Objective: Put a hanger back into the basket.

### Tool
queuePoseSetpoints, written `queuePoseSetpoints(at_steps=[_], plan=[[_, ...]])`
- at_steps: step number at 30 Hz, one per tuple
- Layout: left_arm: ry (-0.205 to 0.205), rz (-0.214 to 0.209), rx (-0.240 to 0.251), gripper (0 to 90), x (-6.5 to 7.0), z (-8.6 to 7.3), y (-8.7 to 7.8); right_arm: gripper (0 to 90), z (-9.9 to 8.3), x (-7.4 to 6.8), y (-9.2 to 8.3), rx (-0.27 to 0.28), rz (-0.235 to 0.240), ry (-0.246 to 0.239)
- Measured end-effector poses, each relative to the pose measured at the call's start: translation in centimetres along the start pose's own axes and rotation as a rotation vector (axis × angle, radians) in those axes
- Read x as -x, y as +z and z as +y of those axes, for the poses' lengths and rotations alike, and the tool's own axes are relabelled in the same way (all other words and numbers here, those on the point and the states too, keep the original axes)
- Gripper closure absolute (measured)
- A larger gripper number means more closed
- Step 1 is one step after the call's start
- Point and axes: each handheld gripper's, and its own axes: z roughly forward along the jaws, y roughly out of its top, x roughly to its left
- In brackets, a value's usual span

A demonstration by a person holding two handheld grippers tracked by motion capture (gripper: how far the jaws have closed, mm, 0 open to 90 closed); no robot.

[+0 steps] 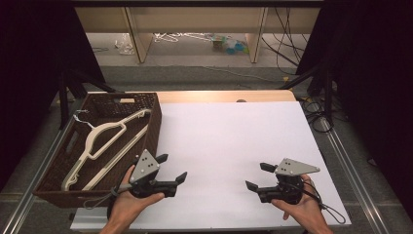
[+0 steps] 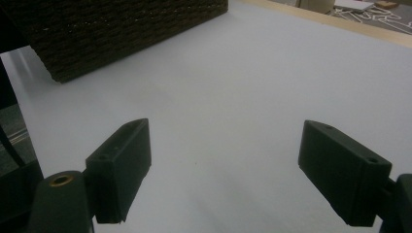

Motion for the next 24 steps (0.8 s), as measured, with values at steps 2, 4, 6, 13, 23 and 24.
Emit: queuePoseSetpoints(at_steps=[2,4,6,13,23,24], plan=[[0.013,-0.006,-0.001,18.2,0.4,-0.6,0.4,20.2,0.0,-0.1,-0.1,0.007,-0.003,0.007],[0.038,-0.017,-0.004,18.1,0.6,-0.9,0.4,20.2,0.0,-0.3,-0.1,0.009,0.008,0.008],[0.018,-0.025,0.002,18.1,0.6,-1.2,0.4,20.0,0.0,-0.4,-0.2,0.011,-0.003,0.0],[0.019,-0.023,0.011,17.6,0.7,-2.4,0.2,17.1,-0.5,-1.1,-0.7,0.025,0.018,0.015],[0.029,-0.02,0.023,17.6,0.7,-2.7,-0.2,17.0,-0.9,-1.5,-1.0,0.02,0.009,0.006],[0.019,-0.022,0.02,17.6,0.8,-2.7,-0.2,17.0,-0.9,-1.5,-1.0,0.02,0.011,0.007]])
